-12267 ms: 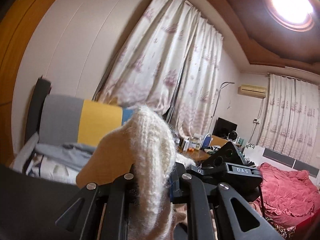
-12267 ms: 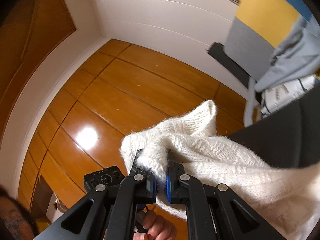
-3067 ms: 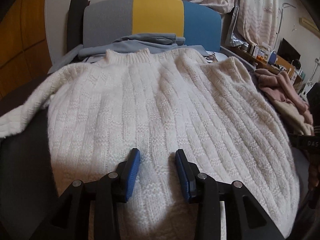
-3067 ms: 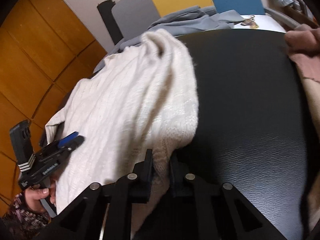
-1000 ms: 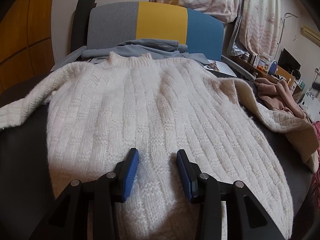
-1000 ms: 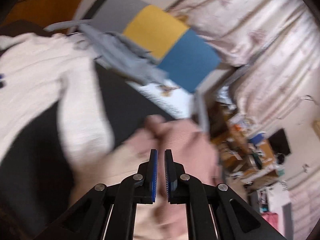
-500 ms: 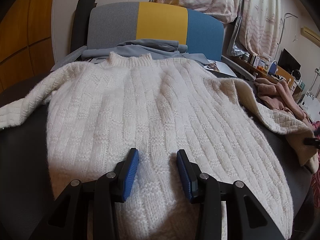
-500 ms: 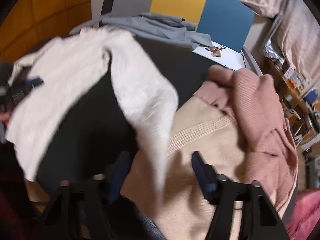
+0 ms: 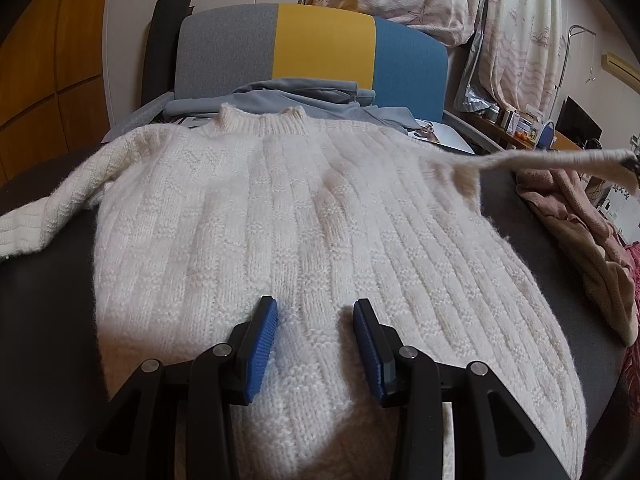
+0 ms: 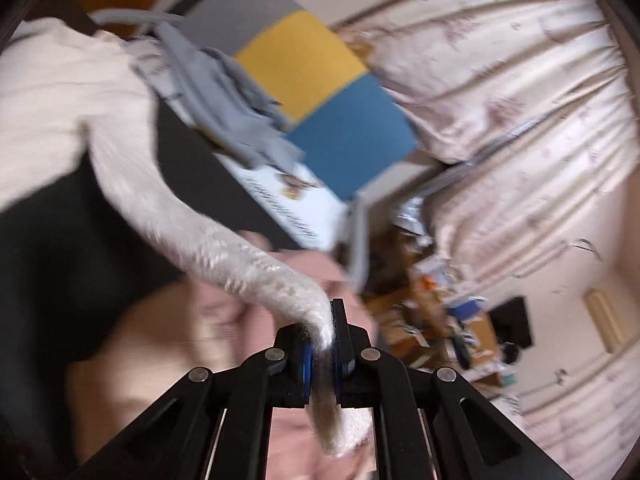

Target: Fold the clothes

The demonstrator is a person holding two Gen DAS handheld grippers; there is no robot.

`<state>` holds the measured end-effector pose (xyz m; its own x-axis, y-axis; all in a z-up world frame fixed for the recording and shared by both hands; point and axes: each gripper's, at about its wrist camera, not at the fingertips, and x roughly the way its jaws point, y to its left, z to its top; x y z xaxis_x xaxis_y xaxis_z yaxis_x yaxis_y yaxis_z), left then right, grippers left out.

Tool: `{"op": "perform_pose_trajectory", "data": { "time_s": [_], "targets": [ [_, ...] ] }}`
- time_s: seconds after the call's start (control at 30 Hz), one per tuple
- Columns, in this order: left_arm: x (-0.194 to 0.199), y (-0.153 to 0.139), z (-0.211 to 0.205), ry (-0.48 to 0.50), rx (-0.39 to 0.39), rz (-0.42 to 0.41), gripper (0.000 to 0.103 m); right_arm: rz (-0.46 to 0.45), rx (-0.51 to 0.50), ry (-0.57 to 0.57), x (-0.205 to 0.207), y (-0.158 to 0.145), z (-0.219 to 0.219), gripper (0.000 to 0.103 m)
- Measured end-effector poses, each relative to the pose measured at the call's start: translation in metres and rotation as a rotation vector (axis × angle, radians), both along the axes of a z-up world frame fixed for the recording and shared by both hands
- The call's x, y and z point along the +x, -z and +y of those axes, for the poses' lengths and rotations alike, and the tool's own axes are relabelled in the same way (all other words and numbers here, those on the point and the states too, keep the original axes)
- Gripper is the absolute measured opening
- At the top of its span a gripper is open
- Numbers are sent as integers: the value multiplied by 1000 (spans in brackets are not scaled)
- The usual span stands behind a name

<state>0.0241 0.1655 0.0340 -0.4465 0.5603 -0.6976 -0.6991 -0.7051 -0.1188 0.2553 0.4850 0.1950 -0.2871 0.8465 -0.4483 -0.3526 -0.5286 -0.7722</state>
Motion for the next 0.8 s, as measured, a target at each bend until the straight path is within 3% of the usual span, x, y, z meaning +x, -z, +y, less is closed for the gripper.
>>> {"op": "perform_pose_trajectory", "data": {
  "time_s": [0.13, 0.27, 0.37, 0.47, 0.53, 0.6, 0.63, 0.73, 0.8],
  "targets": [
    [-5, 0, -1, 0, 8, -13, 40, -29, -26, 92, -8, 9, 48, 8],
    [-9, 0, -1, 9, 15, -20, 40, -58, -105, 187, -7, 54, 87, 8],
    [-12, 1, -2, 14, 22, -25, 41, -68, -180, 237, 0, 85, 100, 8],
    [-14, 1, -3, 24, 40, -42, 41, -98, -186, 242, 5, 101, 98, 10],
    [-15, 1, -6, 48, 69, -74, 46, -114, -187, 246, 10, 101, 96, 13],
    [-15, 0, -7, 70, 88, -101, 48, -103, -229, 279, 16, 92, 93, 29],
    [-13, -1, -7, 77, 87, -104, 48, -85, -252, 300, 20, 85, 91, 33],
    [-6, -1, -6, 86, 79, -89, 49, 101, -333, 362, 41, 51, 76, 39],
    [-4, -2, -3, 80, 79, -81, 53, 260, -412, 298, 44, 30, 39, 41]
  ]
}}
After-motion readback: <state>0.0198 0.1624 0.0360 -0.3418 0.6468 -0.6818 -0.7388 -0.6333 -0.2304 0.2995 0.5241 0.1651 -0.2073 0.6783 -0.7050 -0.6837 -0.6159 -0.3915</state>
